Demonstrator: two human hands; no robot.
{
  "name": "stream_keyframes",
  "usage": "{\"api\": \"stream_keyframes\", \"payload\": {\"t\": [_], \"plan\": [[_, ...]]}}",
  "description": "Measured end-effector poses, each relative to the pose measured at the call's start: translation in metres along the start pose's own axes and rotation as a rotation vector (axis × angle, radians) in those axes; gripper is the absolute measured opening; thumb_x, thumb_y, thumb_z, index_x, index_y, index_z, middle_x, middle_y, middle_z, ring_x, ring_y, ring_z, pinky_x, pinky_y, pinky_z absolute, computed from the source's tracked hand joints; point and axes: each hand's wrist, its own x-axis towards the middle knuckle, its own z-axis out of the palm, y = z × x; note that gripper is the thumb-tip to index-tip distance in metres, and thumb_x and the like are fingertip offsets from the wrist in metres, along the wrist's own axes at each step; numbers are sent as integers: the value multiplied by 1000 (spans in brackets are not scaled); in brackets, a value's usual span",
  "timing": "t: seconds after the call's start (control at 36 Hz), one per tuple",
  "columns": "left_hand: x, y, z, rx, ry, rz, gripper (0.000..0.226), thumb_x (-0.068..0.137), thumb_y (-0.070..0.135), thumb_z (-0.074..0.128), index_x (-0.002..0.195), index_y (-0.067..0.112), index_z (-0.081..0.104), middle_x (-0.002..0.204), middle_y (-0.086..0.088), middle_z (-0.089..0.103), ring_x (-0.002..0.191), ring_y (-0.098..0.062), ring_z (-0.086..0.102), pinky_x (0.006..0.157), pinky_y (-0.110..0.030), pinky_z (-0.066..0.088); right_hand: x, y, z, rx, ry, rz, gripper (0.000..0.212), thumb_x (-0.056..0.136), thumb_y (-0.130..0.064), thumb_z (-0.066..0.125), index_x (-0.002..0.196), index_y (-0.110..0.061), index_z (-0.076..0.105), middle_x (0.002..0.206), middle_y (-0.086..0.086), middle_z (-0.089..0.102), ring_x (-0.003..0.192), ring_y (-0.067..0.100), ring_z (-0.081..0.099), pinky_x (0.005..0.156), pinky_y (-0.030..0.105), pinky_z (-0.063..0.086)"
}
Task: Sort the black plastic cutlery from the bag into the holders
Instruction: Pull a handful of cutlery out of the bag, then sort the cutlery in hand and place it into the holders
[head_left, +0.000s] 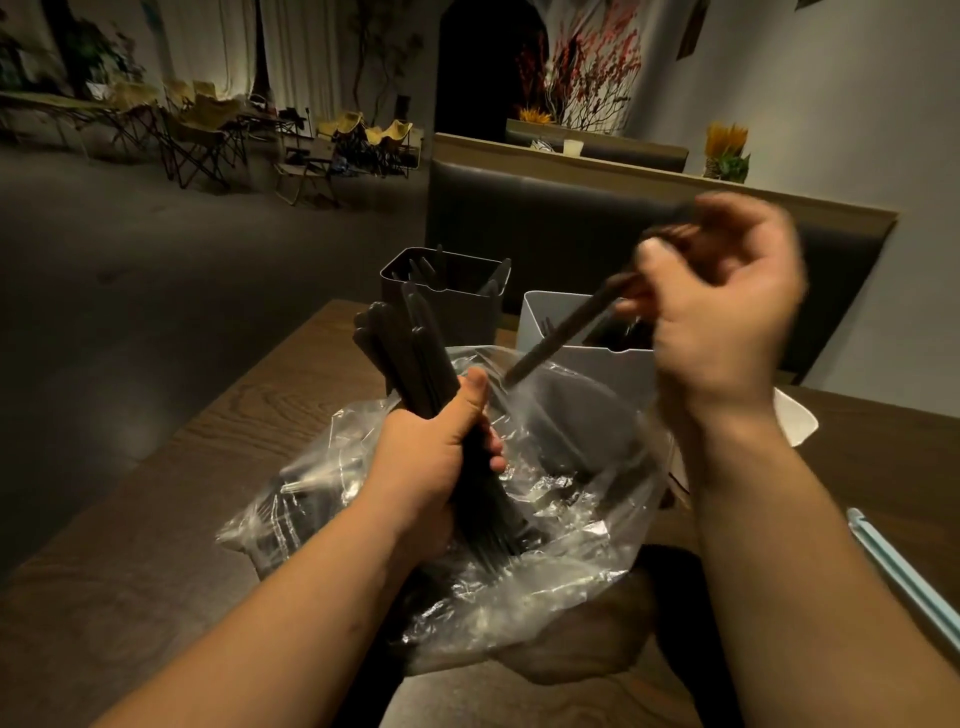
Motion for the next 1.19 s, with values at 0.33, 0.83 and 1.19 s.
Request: {"api": "stream_keyframes", "payload": {"t": [0.33, 0.83, 1.19], "plan": [[-2, -1, 1, 29, -43, 33, 37, 64, 51, 78, 49, 22, 60, 58, -2, 48, 51, -16, 46, 52, -28, 39, 19, 35, -30, -460, 223, -412, 38, 93, -12, 64, 129, -1, 57, 127, 3, 57, 117, 1, 48, 98, 6, 38], [-12, 8, 0, 97, -284, -53, 35, 77, 36, 76, 76, 11, 51, 59, -2, 46, 48, -14, 48, 47, -24, 43, 0, 14, -15, -833, -417, -515, 49, 82, -12, 67, 131, -15, 61, 123, 15, 56, 114, 31, 46, 91, 44, 44], [-14, 16, -8, 94, -542, -162, 75, 62, 41, 92, 110, 11, 44, 59, -2, 39, 42, -10, 40, 42, -18, 35, -50, 35, 10, -1058, -833, -886, 72, 76, -33, 68, 142, -38, 40, 166, 11, 12, 151, 46, 1, 117, 68, 9]]}}
